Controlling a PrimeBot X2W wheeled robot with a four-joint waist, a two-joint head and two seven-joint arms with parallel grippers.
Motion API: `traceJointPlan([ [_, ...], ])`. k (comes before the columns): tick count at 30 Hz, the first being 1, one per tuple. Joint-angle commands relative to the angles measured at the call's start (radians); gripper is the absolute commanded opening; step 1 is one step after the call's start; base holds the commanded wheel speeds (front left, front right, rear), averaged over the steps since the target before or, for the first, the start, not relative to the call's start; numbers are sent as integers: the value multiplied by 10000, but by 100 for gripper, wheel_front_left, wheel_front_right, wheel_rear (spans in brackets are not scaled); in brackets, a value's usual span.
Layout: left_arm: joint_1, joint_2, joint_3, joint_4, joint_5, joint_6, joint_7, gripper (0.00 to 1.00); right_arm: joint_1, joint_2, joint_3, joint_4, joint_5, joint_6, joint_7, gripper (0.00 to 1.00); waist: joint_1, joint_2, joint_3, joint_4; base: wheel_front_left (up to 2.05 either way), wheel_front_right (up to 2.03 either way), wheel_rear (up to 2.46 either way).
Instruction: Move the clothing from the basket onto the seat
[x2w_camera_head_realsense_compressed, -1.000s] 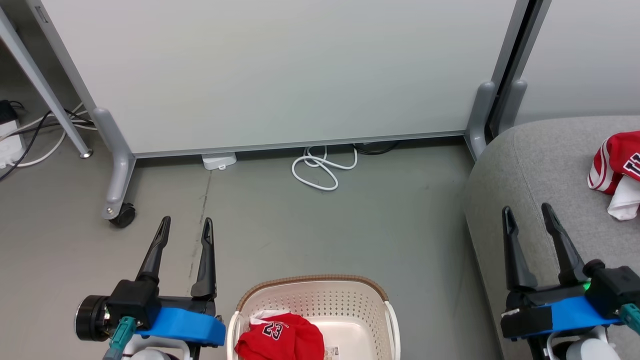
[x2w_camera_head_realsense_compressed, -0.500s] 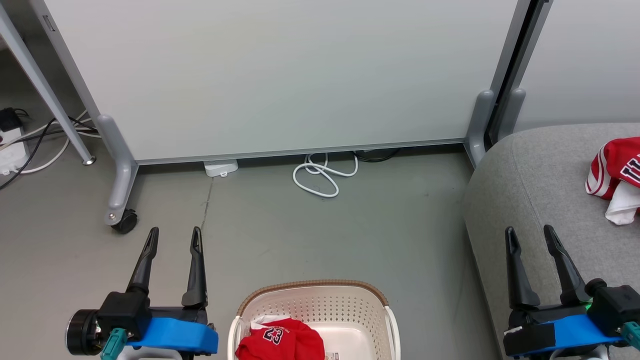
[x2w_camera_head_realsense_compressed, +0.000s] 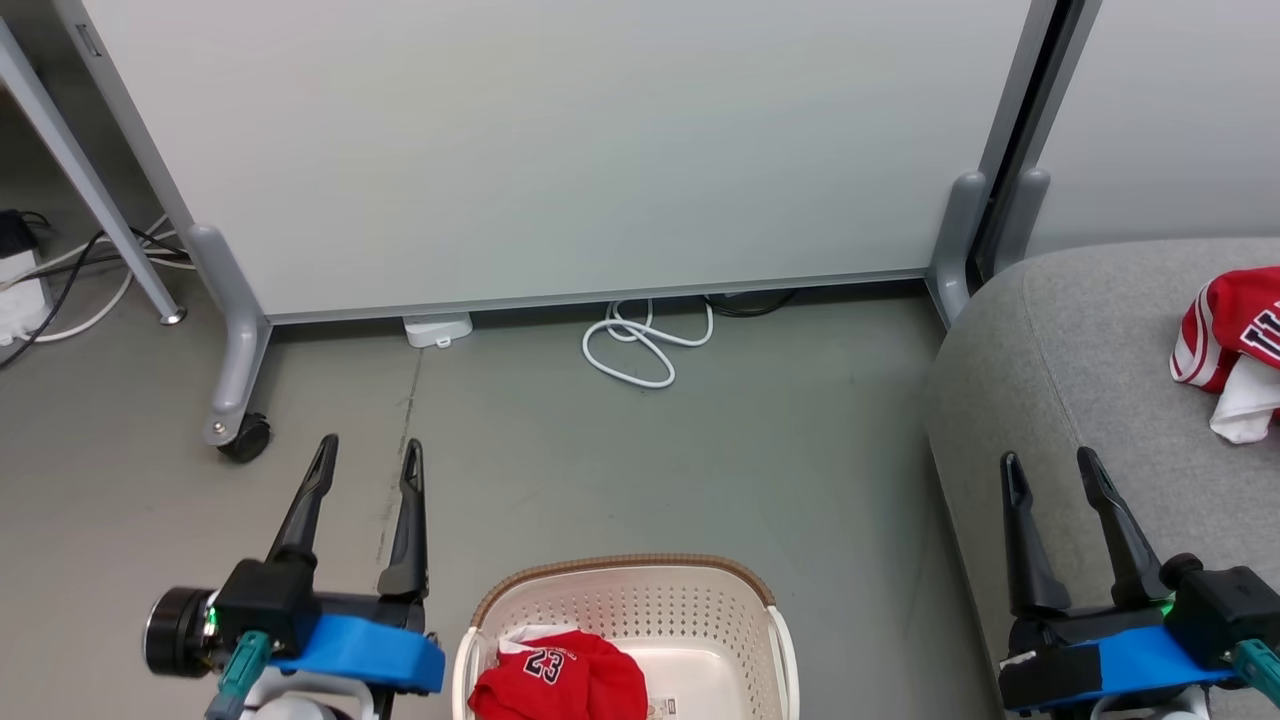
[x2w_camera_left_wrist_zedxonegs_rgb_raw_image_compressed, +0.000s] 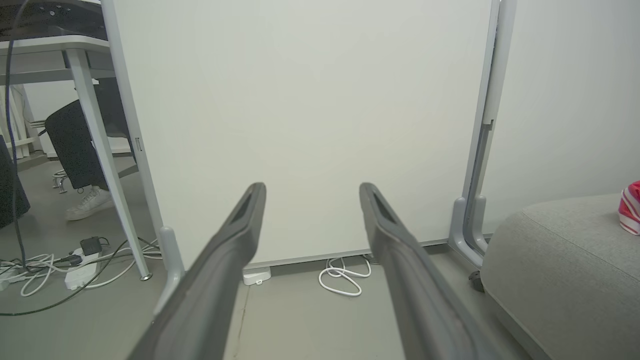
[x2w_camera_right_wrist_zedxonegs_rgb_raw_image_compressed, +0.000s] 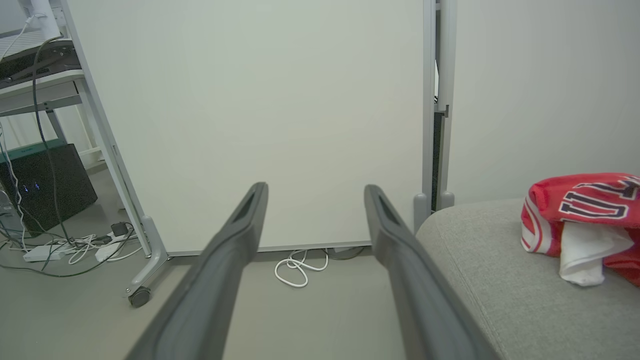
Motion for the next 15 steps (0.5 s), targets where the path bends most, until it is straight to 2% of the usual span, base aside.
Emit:
traceJointPlan([
  [1,-189,64,-31,38,45,-43,-27,100,-86,17,19,3,4,5,-5,100,0,0,35,-28,0,0,0],
  [15,-2322,564,-1512,2226,427,-384,-27,100,-1039,-15,330,-342,-310,5,-5,100,0,0,1558,-442,0,0,0],
])
